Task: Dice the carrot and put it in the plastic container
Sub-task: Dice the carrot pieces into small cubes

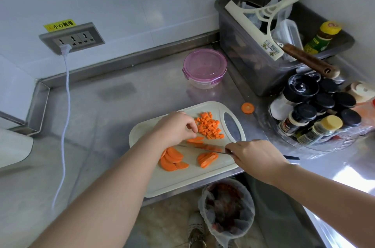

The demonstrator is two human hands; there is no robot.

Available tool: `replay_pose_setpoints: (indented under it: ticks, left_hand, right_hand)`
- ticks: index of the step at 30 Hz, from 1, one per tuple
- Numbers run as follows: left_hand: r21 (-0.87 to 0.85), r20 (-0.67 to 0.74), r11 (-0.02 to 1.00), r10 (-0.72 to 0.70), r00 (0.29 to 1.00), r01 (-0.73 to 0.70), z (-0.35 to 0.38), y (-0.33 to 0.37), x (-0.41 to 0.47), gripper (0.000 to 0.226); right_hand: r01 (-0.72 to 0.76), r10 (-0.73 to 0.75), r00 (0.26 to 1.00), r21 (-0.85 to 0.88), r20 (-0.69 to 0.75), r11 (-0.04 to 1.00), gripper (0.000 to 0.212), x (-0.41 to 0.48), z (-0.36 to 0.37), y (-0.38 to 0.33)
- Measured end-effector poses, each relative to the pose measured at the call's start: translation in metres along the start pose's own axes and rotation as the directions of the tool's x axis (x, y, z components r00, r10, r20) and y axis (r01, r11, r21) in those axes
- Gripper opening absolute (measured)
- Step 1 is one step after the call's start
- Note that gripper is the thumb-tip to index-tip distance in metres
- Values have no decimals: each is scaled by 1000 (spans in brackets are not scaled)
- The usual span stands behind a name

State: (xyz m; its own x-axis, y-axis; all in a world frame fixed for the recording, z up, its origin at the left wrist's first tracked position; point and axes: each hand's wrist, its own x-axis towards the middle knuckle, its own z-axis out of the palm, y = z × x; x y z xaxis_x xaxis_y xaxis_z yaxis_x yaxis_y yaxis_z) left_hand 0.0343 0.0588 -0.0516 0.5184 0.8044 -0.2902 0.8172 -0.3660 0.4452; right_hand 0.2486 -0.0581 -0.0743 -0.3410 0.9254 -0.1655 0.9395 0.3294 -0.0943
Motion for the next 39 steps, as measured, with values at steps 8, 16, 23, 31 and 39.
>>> replay_pose_setpoints:
  ticks: [8,16,23,31,39]
  left_hand:
    - [215,65,977,-8,998,-6,23,2,10,18]
    - [-223,-57,965,-156,986,140,16,-15,12,5]
    - [-163,-122,972,-192,974,171,31,-7,-15,11]
    - [22,105,997,-70,992,68,59,12,-22,15]
    - [94,144,992,-93,985,80,60,13,-19,17]
  right_hand:
    - [-4,-7,995,-122,-95,993,28,0,-2,1]
    - [-49,49,998,7,-32,999,19,-22,-11,13]
    - [-286,301,953,266,-17,921,28,-30,-19,14]
    - [-318,338,941,337,-3,886,23,-23,-28,3]
    - [-328,335,941,345,41,879,18,-23,-31,0]
